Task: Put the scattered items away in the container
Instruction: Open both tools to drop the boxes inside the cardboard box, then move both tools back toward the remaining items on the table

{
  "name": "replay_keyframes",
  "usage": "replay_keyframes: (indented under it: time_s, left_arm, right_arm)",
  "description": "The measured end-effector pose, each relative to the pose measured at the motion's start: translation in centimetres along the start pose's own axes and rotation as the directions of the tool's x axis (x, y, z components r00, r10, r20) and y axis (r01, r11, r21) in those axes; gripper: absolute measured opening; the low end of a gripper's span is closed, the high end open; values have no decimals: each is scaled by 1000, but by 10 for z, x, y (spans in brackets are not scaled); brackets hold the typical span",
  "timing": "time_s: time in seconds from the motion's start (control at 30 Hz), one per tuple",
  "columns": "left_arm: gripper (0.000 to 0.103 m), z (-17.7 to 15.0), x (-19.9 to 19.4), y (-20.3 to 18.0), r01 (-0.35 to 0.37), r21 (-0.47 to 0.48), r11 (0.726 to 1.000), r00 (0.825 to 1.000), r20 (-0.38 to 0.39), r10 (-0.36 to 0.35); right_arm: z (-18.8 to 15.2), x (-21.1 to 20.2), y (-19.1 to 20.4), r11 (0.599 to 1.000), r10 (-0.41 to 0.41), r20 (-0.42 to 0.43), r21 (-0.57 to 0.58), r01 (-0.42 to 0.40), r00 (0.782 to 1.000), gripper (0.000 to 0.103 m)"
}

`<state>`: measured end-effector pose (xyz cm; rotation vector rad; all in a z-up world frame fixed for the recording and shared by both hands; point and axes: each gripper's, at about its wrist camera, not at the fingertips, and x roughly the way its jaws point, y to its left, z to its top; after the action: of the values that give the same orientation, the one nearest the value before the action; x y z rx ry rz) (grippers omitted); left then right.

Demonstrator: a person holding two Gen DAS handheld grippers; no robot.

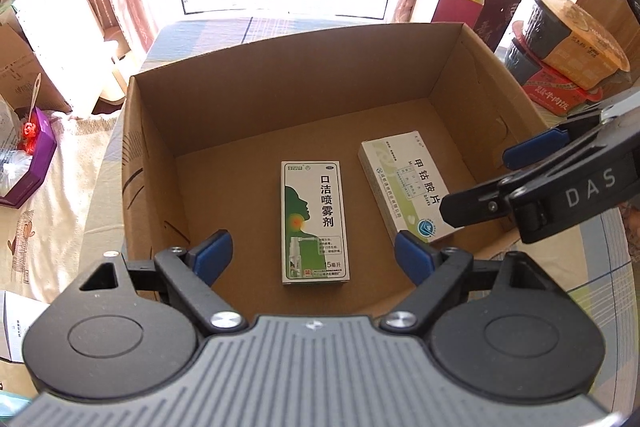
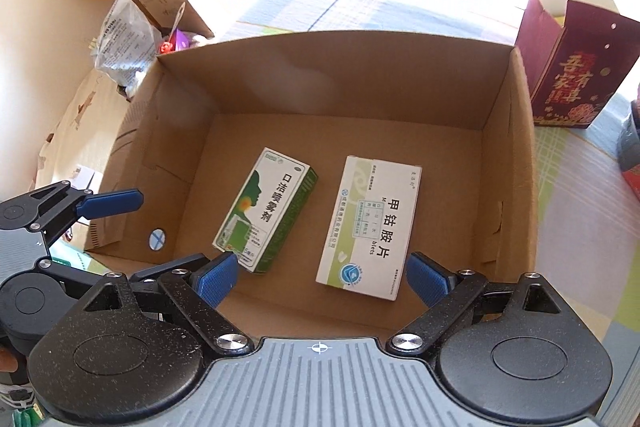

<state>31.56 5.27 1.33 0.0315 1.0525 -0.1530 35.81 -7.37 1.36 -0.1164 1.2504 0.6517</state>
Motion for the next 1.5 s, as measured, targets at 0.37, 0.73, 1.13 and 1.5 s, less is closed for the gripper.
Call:
replay_keyframes:
  time_s: [0.37, 0.73, 1.13, 1.5]
  left_arm:
    - [86, -13, -35, -8, 0, 12, 1000, 999, 47, -1]
    - [87, -51, -76, -13, -4, 52, 999, 994, 105, -2]
    - [86, -118, -91, -11, 6, 108, 994, 995, 101, -17]
    - [81, -180, -73, -2, 30, 146, 989, 999, 21, -33]
  right_arm:
    - [-22, -31, 12, 1000, -21, 68, -6, 21, 997, 96]
    - [-71, -73, 18, 1000, -13, 182, 4, 12, 983, 96]
    - [-153, -94, 3, 999, -38, 250, 40, 29, 968, 96]
    - [-225, -77, -4, 991, -76, 234, 124, 48, 969, 96]
